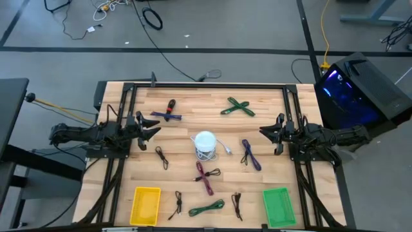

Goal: Pick & Place USB Port

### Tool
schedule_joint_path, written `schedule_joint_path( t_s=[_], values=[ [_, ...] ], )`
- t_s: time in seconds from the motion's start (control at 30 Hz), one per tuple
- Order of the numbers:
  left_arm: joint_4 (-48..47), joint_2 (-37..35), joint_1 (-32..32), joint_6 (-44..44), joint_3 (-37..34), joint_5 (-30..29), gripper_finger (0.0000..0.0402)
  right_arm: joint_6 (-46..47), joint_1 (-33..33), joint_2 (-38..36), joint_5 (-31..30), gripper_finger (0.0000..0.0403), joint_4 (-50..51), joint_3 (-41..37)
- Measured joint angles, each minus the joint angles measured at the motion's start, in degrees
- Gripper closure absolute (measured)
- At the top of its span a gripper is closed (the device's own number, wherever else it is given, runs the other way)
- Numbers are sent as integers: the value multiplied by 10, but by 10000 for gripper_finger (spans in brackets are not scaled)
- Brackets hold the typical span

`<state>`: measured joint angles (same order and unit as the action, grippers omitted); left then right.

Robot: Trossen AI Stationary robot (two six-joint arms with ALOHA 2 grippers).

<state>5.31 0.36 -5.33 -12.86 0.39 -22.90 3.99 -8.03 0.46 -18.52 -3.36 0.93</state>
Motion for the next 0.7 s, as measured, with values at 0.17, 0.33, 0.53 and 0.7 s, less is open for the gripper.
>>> schedule_joint_path(
  t_s=[0.17, 0.33, 0.53, 0.7],
  values=[
    [0, 0, 0, 0, 0, 0, 234, 0, 0, 0, 0, 337, 0, 0],
    [0, 0, 0, 0, 0, 0, 234, 0, 0, 0, 0, 337, 0, 0],
    [0, 0, 0, 0, 0, 0, 234, 0, 0, 0, 0, 337, 0, 0],
    [0, 0, 0, 0, 0, 0, 234, -1, 0, 0, -13, 337, -1, 0]
  ],
)
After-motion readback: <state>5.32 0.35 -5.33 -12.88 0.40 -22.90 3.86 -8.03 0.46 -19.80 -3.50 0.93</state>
